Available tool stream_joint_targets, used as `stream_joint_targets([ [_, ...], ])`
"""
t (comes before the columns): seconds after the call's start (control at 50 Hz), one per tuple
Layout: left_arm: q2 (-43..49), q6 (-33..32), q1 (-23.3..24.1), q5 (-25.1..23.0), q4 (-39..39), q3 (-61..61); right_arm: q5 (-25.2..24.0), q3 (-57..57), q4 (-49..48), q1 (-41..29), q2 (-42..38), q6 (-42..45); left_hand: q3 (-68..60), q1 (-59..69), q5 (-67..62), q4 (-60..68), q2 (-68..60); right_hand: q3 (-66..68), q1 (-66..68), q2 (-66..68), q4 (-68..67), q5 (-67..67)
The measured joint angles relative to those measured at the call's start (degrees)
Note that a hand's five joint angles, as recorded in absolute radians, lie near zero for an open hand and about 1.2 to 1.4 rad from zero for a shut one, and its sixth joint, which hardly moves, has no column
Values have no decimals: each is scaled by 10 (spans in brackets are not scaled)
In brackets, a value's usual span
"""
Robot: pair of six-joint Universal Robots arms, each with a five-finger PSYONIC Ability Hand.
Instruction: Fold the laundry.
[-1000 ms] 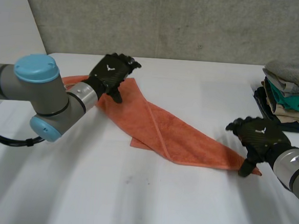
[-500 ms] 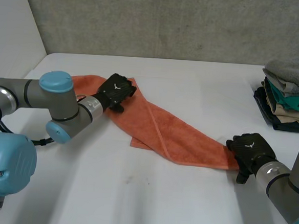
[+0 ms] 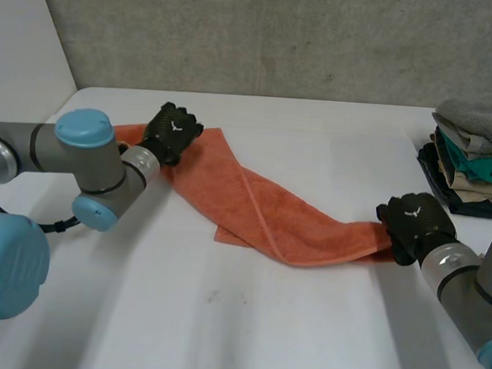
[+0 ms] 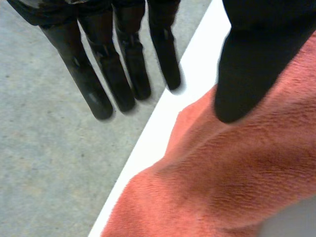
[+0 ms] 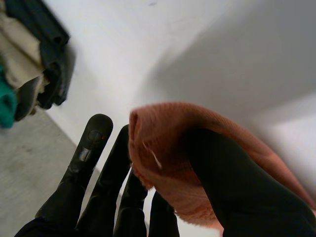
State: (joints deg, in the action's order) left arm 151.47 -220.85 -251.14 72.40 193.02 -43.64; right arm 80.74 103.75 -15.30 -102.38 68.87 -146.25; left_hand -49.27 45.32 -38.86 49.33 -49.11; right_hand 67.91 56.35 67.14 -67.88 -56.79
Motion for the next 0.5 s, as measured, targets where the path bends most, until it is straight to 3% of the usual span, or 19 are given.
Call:
stream_joint_targets([
  [0.02, -9, 5, -2, -1, 6, -11, 1, -1, 2, -1, 13, 0, 184, -196, 186, -189, 194, 0, 0, 0, 0, 0],
  [0.08, -17, 10, -4, -11, 6, -32, 1, 6, 5, 0, 42, 0, 257, -230, 261, -264, 259, 0, 0, 0, 0, 0],
  [0.32, -15, 11, -17, -40, -15, -72, -11, 24, 11, 5, 119, -2, 248, -211, 242, -250, 246, 0, 0, 0, 0, 0],
  [0.38, -2, 11, -27, -39, -16, -57, -14, 22, 10, 3, 118, -3, 129, -71, 124, -129, 121, 0, 0, 0, 0, 0],
  [0.4, 1, 11, -28, -38, -15, -53, -14, 21, 10, 2, 118, -3, 29, 37, 28, -29, 26, 0, 0, 0, 0, 0],
  [0.42, 1, 11, -28, -38, -15, -53, -14, 21, 10, 2, 118, -3, 29, 37, 28, -29, 26, 0, 0, 0, 0, 0],
  [0.46, 14, 11, -32, -36, -14, -33, -17, 19, 9, 1, 111, -5, -126, 172, -125, 130, -132, 0, 0, 0, 0, 0],
  [0.5, 19, 11, -32, -35, -13, -24, -17, 16, 8, 0, 105, -5, -172, 183, -160, 179, -182, 0, 0, 0, 0, 0],
])
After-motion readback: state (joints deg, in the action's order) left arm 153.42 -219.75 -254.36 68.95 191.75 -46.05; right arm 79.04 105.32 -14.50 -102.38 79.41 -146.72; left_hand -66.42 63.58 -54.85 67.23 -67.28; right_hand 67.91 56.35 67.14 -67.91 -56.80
